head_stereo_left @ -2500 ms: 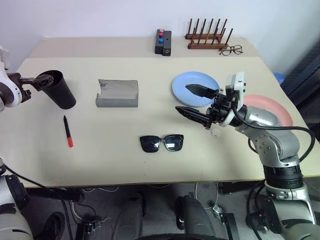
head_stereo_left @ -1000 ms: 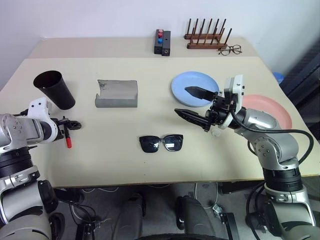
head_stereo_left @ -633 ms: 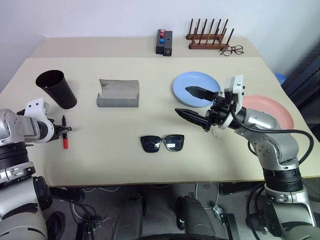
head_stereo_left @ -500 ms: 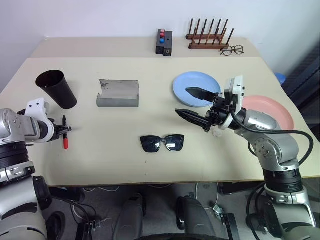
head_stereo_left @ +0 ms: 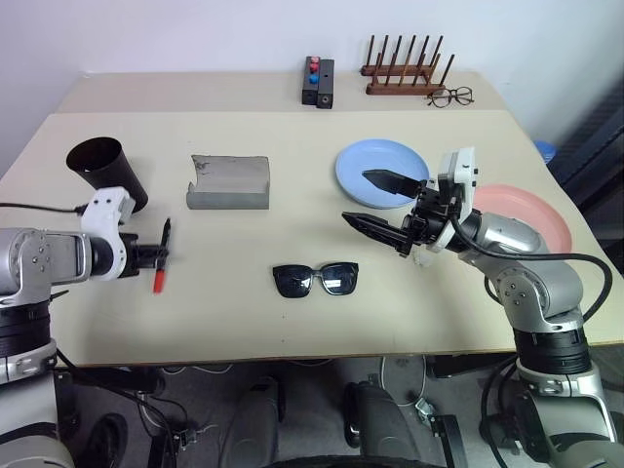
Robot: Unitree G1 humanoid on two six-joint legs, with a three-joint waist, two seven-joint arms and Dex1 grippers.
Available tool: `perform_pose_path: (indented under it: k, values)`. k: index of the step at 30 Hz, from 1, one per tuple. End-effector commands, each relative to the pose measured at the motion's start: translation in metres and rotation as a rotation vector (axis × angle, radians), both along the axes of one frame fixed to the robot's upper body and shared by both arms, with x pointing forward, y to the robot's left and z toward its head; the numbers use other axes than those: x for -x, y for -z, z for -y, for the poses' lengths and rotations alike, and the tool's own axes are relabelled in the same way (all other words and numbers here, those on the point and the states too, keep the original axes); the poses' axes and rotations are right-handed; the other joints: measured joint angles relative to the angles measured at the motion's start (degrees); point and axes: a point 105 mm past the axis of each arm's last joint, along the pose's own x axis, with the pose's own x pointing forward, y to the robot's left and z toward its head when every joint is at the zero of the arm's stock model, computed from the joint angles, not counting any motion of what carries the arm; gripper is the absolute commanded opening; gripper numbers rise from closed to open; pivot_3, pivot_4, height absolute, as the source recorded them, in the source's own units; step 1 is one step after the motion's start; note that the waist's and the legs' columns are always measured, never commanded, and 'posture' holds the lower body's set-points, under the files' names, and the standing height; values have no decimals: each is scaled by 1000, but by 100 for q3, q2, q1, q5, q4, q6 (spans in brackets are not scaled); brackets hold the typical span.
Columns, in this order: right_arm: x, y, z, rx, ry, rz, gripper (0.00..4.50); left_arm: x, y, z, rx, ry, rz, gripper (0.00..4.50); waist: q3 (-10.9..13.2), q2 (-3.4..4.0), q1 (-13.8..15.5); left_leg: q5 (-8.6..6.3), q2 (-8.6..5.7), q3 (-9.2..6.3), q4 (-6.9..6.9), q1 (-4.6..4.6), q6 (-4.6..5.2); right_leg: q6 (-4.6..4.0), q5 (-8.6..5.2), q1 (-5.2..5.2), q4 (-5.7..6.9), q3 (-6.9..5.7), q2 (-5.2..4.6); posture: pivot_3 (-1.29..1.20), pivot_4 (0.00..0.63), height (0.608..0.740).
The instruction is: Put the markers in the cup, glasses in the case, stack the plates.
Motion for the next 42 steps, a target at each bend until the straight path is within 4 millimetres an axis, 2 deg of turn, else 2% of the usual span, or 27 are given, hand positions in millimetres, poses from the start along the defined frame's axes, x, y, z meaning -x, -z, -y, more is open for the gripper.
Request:
perform_pose_path:
  k: [1,4,9,15,19,23,27,34,38,42]
  values:
    - [2,-12,-2,-16,-18,52,4500,-15,-52,1,-43,43,376,17,0,0,4,1,0,2,-1,-1,2,-1,0,-2,-1,1,-1,0,150,740]
    - [4,-11,-2,-20,-36,33,4500,-22,-85,-3,-32,21,629,17,0,0,8,4,0,11,-3,-4,6,-2,2,-6,-3,5,-5,0,150,740]
    - [4,-12,-1,-25,-47,23,4500,-28,-128,-22,-35,-79,894,17,0,0,9,5,-4,16,1,-5,9,0,3,-5,-3,4,-2,0,150,740]
    - [5,-13,-1,-26,-59,10,4500,-33,-154,-54,-157,-155,1035,17,0,0,-5,6,-4,21,3,-3,11,3,4,-2,0,4,8,0,150,740]
    - [5,-14,-1,-27,-56,10,4500,-31,-163,-79,-189,-219,1087,17,0,0,-4,6,-3,23,3,-2,12,12,9,-3,2,4,10,0,150,740]
    - [6,-14,-1,-24,-55,11,4500,-28,-163,-88,-225,-214,1122,17,0,-1,-5,6,-3,24,4,-2,12,23,15,-2,2,4,10,0,150,740]
    - [6,-15,0,-19,-48,19,4500,-28,-140,-102,-271,-237,1092,17,0,-1,9,5,-2,23,8,-2,12,24,15,1,2,3,10,0,150,740]
    - [5,-16,0,-11,-43,30,4500,-35,-108,-109,-238,-273,1049,17,0,-1,8,5,-1,23,8,-1,11,26,16,1,3,2,10,0,150,740]
    - [5,-17,1,-8,-38,33,4500,-35,-100,-115,-212,-302,1043,17,0,-1,0,5,-1,23,8,-1,11,26,16,1,4,2,10,0,150,740]
    - [5,-17,2,-4,-33,38,4500,-39,-89,-110,-182,-275,1022,17,0,-2,1,5,-1,24,8,0,11,27,17,1,4,2,10,0,150,740]
